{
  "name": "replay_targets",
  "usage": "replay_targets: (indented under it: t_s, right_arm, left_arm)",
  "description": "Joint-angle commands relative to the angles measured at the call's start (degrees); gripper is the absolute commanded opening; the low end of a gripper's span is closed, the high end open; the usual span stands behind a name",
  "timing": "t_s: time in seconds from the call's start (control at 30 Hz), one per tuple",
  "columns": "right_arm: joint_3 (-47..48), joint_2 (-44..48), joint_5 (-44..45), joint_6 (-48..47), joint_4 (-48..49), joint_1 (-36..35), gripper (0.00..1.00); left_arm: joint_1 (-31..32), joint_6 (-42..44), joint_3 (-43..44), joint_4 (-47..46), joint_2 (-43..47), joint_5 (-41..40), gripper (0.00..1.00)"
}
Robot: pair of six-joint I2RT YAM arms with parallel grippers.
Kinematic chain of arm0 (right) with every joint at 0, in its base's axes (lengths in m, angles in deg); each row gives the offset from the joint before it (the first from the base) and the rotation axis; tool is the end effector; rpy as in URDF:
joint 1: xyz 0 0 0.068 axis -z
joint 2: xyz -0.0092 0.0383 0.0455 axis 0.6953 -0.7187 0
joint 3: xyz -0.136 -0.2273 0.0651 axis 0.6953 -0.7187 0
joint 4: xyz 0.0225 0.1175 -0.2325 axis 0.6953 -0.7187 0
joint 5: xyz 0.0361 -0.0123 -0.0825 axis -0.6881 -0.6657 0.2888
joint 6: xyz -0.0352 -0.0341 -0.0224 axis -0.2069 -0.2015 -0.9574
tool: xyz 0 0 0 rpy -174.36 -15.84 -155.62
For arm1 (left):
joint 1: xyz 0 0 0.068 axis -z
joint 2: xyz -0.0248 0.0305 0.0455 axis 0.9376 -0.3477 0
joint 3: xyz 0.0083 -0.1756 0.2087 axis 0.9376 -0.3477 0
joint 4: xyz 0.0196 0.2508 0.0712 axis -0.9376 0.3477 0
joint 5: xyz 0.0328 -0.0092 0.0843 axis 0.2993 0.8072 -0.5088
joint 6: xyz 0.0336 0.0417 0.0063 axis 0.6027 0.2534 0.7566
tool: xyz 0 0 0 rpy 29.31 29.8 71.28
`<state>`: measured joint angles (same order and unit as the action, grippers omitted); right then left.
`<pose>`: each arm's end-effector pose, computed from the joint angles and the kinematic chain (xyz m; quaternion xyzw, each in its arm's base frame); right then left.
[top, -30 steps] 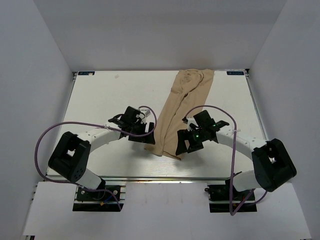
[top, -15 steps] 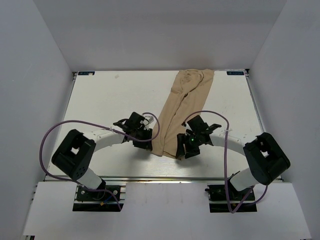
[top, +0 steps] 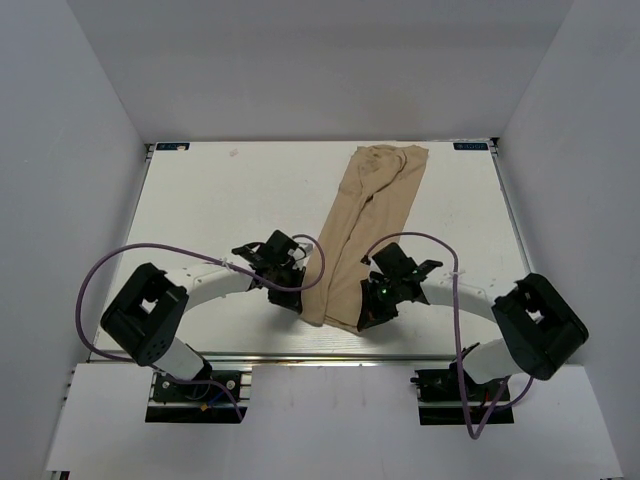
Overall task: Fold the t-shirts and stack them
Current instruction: Grab the bottom of the folded rectangular tshirt with both arms, then fold the folded rectangular tshirt in 1/3 of the way
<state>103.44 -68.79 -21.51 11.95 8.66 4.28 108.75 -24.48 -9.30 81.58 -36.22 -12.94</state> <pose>0.1828 0.1691 0.1441 -0.1170 0.9501 0.2780 0.0792 0.2067 -0.1804 0.1545 0.1631 0.9586 -0.2125 0.0961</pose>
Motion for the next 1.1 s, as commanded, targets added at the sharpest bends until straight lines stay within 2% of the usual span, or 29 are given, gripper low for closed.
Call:
replay_targets:
  t_s: [0.0, 0.1, 0.17, 0.27, 0.33, 0.43, 0.47, 0.57, 0.6, 0.8, 1.07]
  right_arm:
    - [-1.53, 5.18, -4.47, 0.61, -1.35, -2.33, 0.00]
    - [-1.79, 7.13, -5.00, 0.53, -2.06, -3.30, 0.00]
    - [-1.18, 7.57, -6.40, 0.09, -1.09, -3.30, 0.00]
    - [2.15, 5.91, -4.66, -1.32, -4.24, -2.86, 0.00]
    - [4.70, 3.72, 1.47, -0.71, -5.39, -2.68, 0.00]
    - [7.70, 2.82, 4.92, -0.62, -6.89, -2.16, 0.00]
    - [8.57, 2.82, 7.19, -0.53, -8.02, -1.46, 0.00]
    - [10.33, 2.12, 10.63, -0.09, -10.31, 0.56, 0.00]
    - [11.29, 1.25, 12.73, 0.43, -10.93, 1.00, 0.00]
    - [15.87, -1.04, 12.66, -2.89, -9.79, 6.79, 0.00]
    - [24.48, -4.82, 10.30, -8.26, -12.25, 13.49, 0.00]
  left_arm:
    - [1.60, -0.68, 1.46, 6.75, 4.33, 3.06, 0.00]
    - [2.74, 0.28, 3.03, 9.82, 4.33, 6.23, 0.00]
    - [2.74, 1.24, 6.53, 12.28, 3.81, 5.64, 0.00]
    - [2.74, 2.66, 13.03, 14.49, 1.79, 1.61, 0.00]
    - [2.14, 2.66, 16.12, 14.49, 0.39, -0.77, 0.00]
    - [1.60, 2.13, 21.14, 13.88, -3.48, -6.13, 0.00]
    - [1.08, 1.35, 23.76, 13.88, -5.58, -10.15, 0.00]
    - [1.07, 0.29, 27.99, 12.48, -8.14, -13.17, 0.00]
    - [0.55, 0.29, 28.87, 11.60, -9.45, -13.18, 0.00]
    - [-0.76, 0.29, 36.08, 5.79, -14.20, -12.12, 0.00]
    - [-2.35, 3.01, 48.82, 5.79, -22.29, -10.19, 0.00]
